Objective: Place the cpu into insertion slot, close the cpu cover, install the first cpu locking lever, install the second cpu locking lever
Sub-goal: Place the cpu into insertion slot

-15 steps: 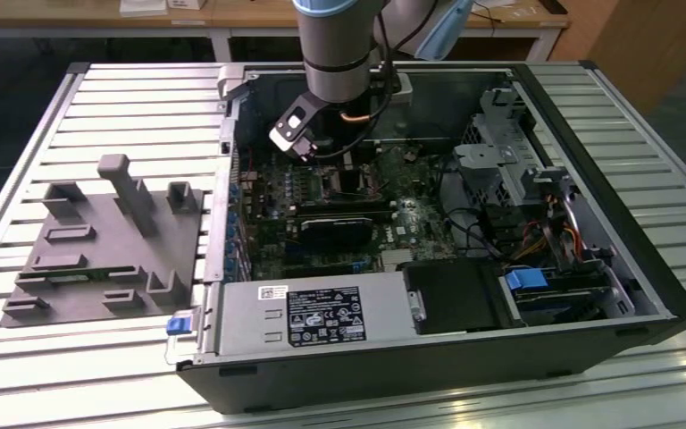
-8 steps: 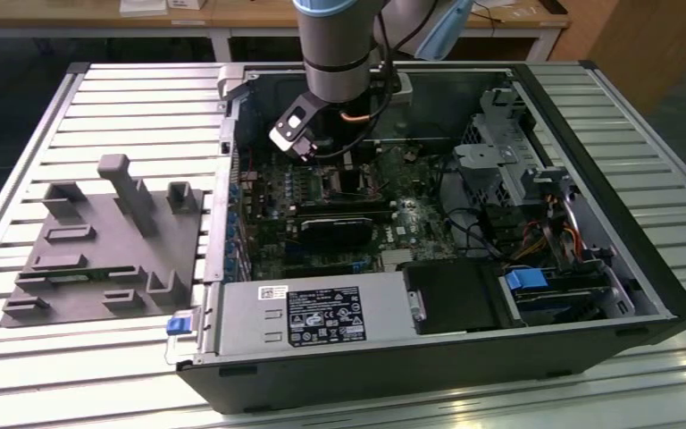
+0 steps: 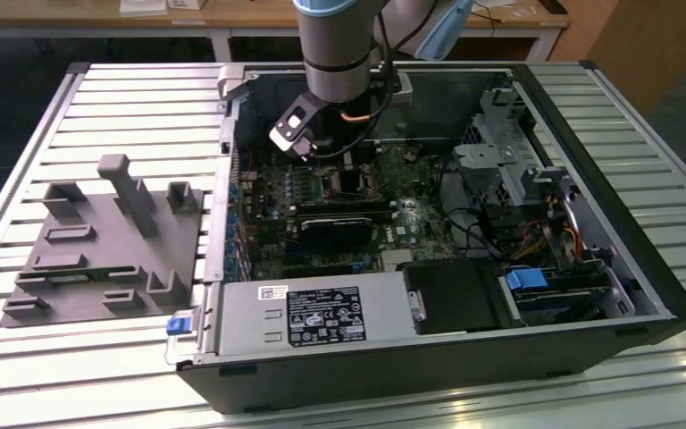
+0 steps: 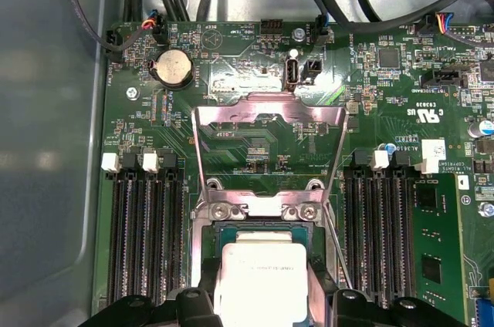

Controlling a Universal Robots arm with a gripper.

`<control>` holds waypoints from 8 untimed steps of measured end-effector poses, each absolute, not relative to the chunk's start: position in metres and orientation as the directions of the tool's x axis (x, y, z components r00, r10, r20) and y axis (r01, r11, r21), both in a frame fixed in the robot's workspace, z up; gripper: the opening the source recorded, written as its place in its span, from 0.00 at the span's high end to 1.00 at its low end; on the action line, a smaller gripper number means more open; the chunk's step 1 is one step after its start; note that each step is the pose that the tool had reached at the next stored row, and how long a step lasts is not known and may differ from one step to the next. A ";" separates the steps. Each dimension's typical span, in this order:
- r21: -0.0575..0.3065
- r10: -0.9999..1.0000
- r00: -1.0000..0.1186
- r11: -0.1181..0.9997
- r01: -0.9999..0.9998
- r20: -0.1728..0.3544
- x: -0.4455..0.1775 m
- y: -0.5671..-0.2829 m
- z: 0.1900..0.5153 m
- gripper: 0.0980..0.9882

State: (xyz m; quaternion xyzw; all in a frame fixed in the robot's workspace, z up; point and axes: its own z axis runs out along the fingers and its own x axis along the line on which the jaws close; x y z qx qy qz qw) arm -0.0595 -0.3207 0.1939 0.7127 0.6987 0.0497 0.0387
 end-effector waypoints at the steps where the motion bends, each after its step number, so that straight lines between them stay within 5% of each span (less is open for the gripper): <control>1: 0.125 1.000 0.019 -0.021 0.992 0.017 -0.060 -0.321 0.194 0.51; 8: 0.125 1.000 0.019 -0.021 0.992 0.017 -0.060 -0.321 0.194 0.43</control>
